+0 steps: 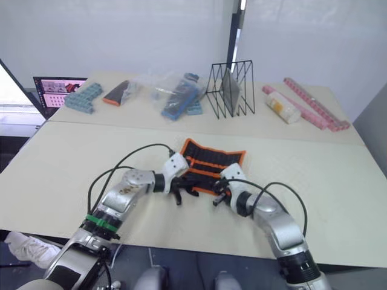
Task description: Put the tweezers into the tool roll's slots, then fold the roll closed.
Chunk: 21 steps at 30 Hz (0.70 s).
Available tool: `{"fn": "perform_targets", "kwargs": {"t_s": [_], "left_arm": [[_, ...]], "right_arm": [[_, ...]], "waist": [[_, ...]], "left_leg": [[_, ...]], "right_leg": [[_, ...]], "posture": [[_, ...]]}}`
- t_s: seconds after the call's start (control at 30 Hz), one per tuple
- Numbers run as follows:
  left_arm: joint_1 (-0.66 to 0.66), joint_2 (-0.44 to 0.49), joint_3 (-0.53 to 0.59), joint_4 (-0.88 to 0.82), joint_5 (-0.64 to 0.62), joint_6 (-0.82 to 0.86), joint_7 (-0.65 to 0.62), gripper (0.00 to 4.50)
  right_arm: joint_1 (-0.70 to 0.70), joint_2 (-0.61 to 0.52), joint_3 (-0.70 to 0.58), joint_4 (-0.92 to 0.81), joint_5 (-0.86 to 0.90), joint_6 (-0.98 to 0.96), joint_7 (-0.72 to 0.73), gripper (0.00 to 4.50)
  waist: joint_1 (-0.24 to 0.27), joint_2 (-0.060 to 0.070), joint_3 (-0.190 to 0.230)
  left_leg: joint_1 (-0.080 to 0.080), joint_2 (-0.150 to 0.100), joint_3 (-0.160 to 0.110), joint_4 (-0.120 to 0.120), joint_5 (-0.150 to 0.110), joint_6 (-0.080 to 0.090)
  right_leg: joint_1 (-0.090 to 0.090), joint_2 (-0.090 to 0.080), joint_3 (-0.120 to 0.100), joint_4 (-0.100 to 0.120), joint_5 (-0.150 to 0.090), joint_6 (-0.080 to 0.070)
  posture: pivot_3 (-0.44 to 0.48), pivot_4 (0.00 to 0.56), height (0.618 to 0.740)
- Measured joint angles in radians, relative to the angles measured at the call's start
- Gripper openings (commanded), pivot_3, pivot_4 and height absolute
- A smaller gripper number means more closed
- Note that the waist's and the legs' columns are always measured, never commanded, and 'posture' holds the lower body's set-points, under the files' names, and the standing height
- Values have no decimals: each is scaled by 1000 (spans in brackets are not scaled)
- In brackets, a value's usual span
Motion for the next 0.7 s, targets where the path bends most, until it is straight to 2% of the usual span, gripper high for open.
{"fn": "perform_targets", "kwargs": {"t_s": [0.47, 0.7], "left_arm": [[9, 7, 8, -2, 7, 8, 17, 0], [22, 8, 22, -12, 6, 6, 18, 0]], "right_arm": [[19, 0, -5, -5, -61, -11, -68, 22], [20, 17, -100, 0, -61, -1, -108, 22]], "waist": [[12, 0, 0], [14, 0, 0]], "left_leg": [[4, 0, 0, 4, 0, 0], [4, -1, 0, 3, 0, 0]], "right_leg": [[7, 0, 1, 0, -1, 2], [7, 0, 2, 0, -1, 2]], "posture": [[0, 150, 713], [0, 150, 713]]}}
